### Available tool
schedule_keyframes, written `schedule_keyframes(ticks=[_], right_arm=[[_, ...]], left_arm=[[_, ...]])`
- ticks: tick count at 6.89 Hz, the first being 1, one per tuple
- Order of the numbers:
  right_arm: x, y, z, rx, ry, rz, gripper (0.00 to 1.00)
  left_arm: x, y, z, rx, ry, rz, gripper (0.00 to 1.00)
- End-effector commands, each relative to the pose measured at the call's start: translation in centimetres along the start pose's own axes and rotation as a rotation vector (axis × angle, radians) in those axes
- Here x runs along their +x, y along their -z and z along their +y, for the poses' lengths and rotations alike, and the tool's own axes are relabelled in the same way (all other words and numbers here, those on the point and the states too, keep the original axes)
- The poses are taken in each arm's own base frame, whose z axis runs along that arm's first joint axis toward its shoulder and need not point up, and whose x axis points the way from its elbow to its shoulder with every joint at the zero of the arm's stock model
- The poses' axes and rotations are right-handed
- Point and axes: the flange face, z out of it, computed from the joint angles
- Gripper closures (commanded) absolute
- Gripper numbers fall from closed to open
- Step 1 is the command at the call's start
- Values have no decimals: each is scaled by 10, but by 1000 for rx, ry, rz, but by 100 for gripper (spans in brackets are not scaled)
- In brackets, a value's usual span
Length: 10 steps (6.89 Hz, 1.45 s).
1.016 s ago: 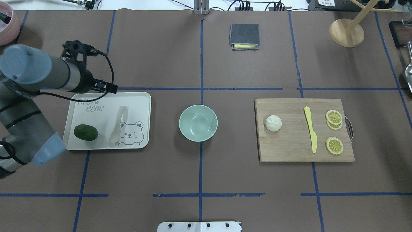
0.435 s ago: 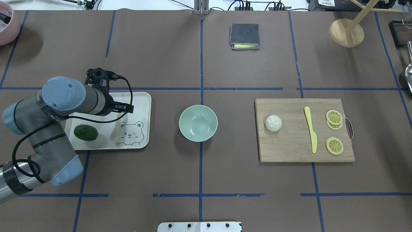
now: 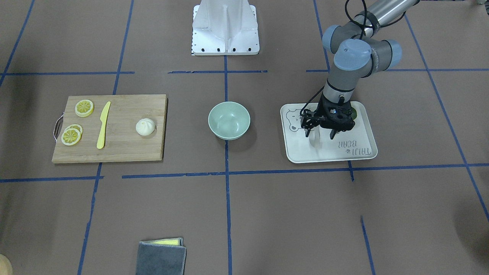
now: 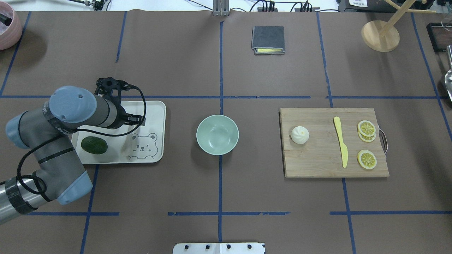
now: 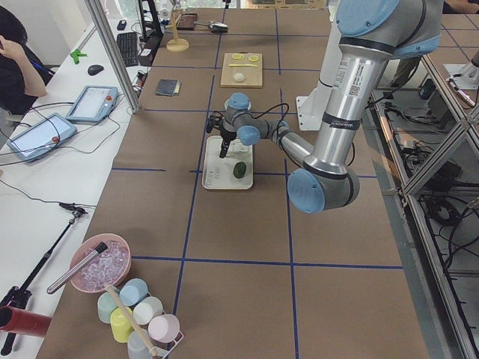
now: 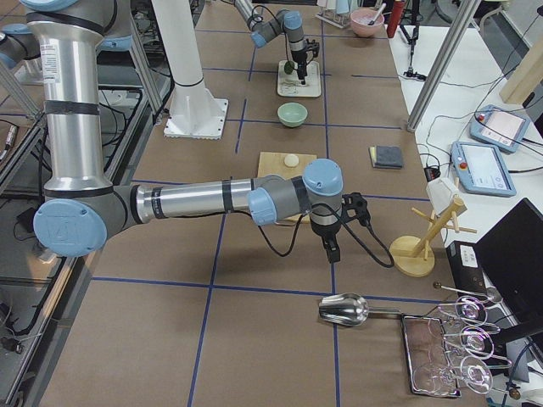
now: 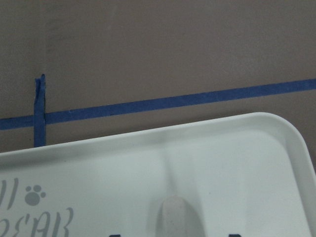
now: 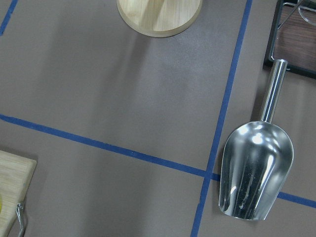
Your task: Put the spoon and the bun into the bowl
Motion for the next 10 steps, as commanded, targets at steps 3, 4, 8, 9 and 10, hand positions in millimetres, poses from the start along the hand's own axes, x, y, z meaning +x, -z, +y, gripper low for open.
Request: schedule_keyframes(ticks=[3, 4, 8, 9, 10], right_arm=[[0, 0, -3, 20, 20, -5, 0], [0, -1, -2, 17, 18, -5, 0], [1, -2, -1, 16, 16, -5, 0], [2, -2, -1, 15, 15, -5, 0], [2, -2, 0, 15, 15, -5, 0]], left_arm=[[4, -3, 8, -11, 34, 3, 48], [7, -5, 12, -18, 40, 4, 48], [7, -8, 18, -28, 36, 0, 80], [6, -8, 17, -25, 35, -1, 100], [6, -7, 18, -23, 34, -3, 100]])
